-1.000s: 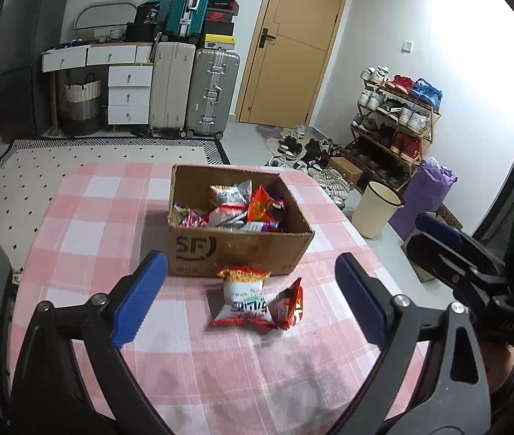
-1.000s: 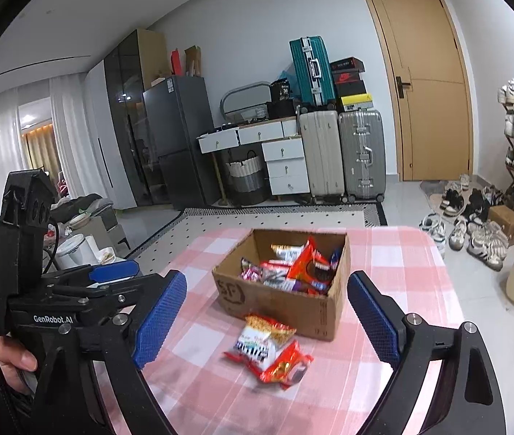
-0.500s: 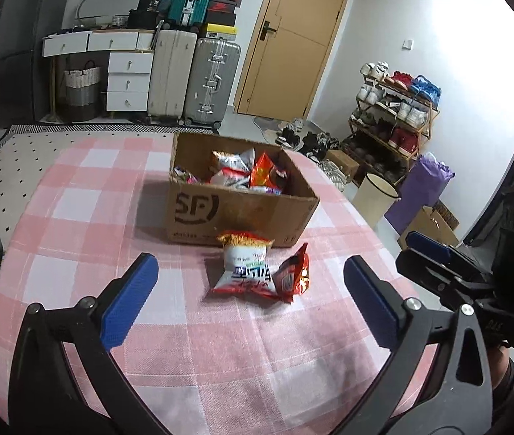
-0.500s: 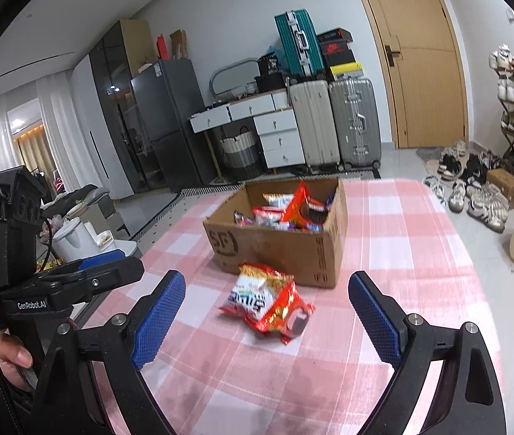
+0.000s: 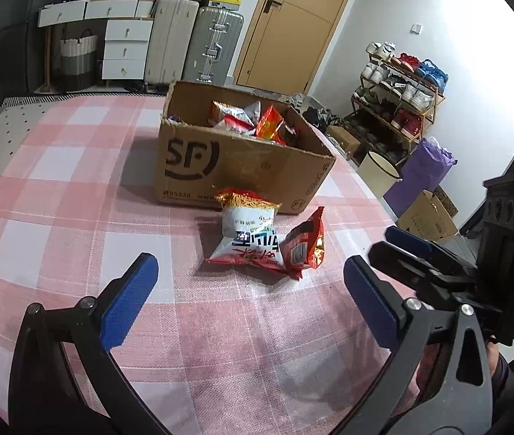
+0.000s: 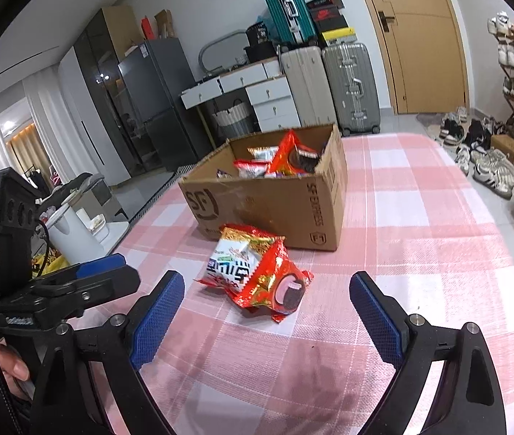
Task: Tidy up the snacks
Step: 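Move both tools back toward the remaining noodle bag and red pack, then grasp the red snack pack with the right gripper and lift it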
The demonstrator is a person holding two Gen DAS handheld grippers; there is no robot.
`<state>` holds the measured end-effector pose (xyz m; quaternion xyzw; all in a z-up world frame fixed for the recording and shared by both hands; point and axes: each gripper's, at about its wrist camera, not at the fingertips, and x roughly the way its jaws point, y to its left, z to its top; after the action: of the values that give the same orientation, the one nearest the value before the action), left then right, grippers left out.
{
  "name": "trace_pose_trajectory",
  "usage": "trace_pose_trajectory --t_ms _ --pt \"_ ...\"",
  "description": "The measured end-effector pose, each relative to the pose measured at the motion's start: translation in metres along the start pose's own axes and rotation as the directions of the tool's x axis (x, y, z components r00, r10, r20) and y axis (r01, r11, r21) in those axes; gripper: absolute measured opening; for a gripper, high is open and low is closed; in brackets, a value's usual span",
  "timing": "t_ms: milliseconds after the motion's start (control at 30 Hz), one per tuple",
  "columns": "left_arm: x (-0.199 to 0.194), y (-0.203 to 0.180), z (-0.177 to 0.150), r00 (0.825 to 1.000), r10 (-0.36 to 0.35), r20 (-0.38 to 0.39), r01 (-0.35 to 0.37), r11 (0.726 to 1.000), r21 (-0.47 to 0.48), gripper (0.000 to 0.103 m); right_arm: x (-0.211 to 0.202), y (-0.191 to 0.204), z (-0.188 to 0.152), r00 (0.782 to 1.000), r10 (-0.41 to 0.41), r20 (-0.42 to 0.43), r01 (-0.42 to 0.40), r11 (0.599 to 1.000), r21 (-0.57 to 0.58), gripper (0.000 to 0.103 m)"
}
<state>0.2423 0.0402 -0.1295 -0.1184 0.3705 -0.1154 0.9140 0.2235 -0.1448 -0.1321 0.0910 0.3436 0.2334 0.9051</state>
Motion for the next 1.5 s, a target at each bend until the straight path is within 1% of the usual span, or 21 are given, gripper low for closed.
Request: trace_pose_trajectory --t_ms 133,367,533,733,800,1033,1100,1267,1433,1467,1500 --pt "0.007 0.005 -0.002 1.000 0.006 -0.009 -0.006 1.000 -0.009 0.102 0.019 -0.006 0.000 0.999 0.015 -0.034 -0.014 1.000 0.008 0.094" --pt "0.019 0.017 -0.002 0.999 0.026 -0.022 -0.027 0.999 -0.020 0.102 0.050 -0.019 0.001 0.997 0.033 -0.069 -0.029 0.998 0.059 0.094" --pt "0.025 0.027 -0.002 0.998 0.047 -0.029 -0.049 0.997 -0.053 0.102 0.066 -0.020 0.002 0.995 0.035 -0.096 -0.031 0.998 0.051 0.094" --pt "0.031 0.032 -0.002 0.998 0.054 -0.037 -0.056 0.997 -0.044 0.102 0.085 -0.023 0.003 0.992 0.038 -0.124 -0.030 0.997 0.066 0.091" --pt "0.032 0.035 0.000 0.998 0.050 -0.039 -0.052 0.997 -0.048 0.102 0.090 -0.023 0.002 0.990 0.047 -0.133 -0.037 0.997 0.075 0.084" --pt "0.032 0.039 -0.003 0.998 0.053 -0.042 -0.056 0.997 -0.058 0.102 0.103 -0.024 -0.001 0.986 0.049 -0.158 -0.035 0.996 0.085 0.081" --pt "0.031 0.040 -0.003 0.997 0.057 -0.044 -0.060 0.996 -0.061 0.102 0.105 -0.025 -0.002 0.985 0.051 -0.163 -0.037 0.995 0.088 0.072" --pt "0.030 0.042 -0.006 0.996 0.072 -0.050 -0.076 0.995 -0.070 0.102 0.109 -0.029 -0.006 0.983 0.062 -0.175 -0.044 0.993 0.107 0.057" --pt "0.027 0.039 -0.007 0.995 0.083 -0.051 -0.086 0.994 -0.068 0.102 0.109 -0.031 -0.007 0.982 0.086 -0.166 -0.066 0.991 0.120 0.046" --pt "0.027 0.039 -0.007 0.995 0.084 -0.052 -0.087 0.994 -0.068 0.102 0.109 -0.031 -0.007 0.982 0.091 -0.163 -0.071 0.990 0.121 0.039" --pt "0.026 0.037 -0.007 0.995 0.085 -0.052 -0.089 0.994 -0.067 0.102 0.108 -0.031 -0.007 0.983 0.088 -0.161 -0.069 0.990 0.120 0.026"
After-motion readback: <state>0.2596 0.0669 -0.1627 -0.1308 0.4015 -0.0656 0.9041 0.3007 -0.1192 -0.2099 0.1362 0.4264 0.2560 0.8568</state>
